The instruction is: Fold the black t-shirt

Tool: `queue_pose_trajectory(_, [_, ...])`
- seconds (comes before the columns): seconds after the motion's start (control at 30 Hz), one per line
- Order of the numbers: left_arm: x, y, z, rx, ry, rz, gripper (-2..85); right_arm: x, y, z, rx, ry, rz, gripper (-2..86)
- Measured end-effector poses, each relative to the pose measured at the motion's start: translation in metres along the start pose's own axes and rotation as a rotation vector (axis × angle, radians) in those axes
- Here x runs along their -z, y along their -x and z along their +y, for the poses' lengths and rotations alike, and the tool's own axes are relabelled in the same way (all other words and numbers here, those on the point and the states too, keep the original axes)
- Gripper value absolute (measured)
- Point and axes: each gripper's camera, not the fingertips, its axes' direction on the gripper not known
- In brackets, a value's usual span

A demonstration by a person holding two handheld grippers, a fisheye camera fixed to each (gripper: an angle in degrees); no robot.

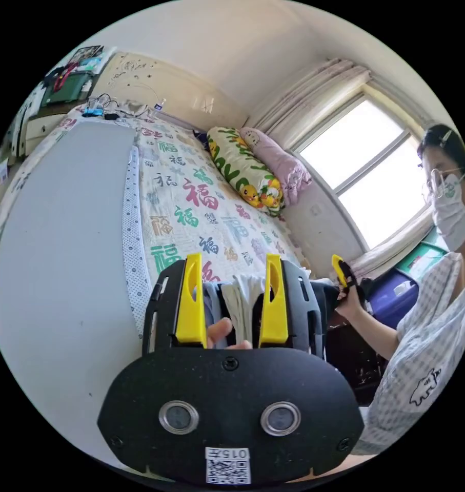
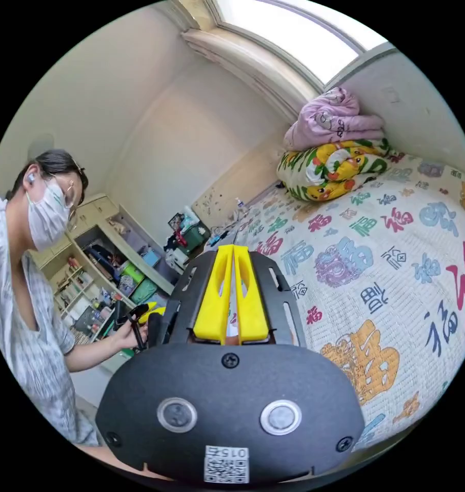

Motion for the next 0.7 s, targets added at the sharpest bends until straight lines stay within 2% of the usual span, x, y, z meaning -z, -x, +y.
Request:
queue_pose_trajectory(0.03, [-0.001,0.01,0.003,0.01,-0.023,0.053,15.8,-0.012,-0.018,0.007,-0.04,0.031,-0.041,-0.3])
queue_pose_trajectory(0.1, [-0.013,0.049,0.015,0.044,-0.104,0.241,12.8,-0.075,-0.095,0.046,-0.283,0.139,-0.34,-0.4])
queue_pose_trajectory(0.17, [-0.031,0.069,0.022,0.017,-0.111,0.326,10.6,-0.128,-0.142,0.085,-0.446,0.195,-0.525,-0.5])
queue_pose_trajectory(0.33, [-0.086,0.124,0.043,0.094,-0.077,0.53,2.1,-0.238,-0.198,0.169,-0.583,0.284,-0.633,-0.5])
queue_pose_trajectory(0.37, [-0.092,0.137,0.048,0.121,-0.133,0.594,1.0,-0.264,-0.208,0.19,-0.629,0.339,-0.651,-0.5])
queue_pose_trajectory(0.43, [-0.103,0.148,0.049,0.141,-0.115,0.632,-0.1,-0.301,-0.216,0.22,-0.654,0.435,-0.635,-0.5])
queue_pose_trajectory(0.57, [-0.113,0.164,0.045,0.121,-0.076,0.704,-0.8,-0.355,-0.238,0.274,-0.762,0.379,-0.824,-0.5])
queue_pose_trajectory(0.7, [-0.11,0.176,0.056,0.161,-0.141,0.711,-0.9,-0.385,-0.254,0.311,-0.827,0.332,-0.926,-0.6])
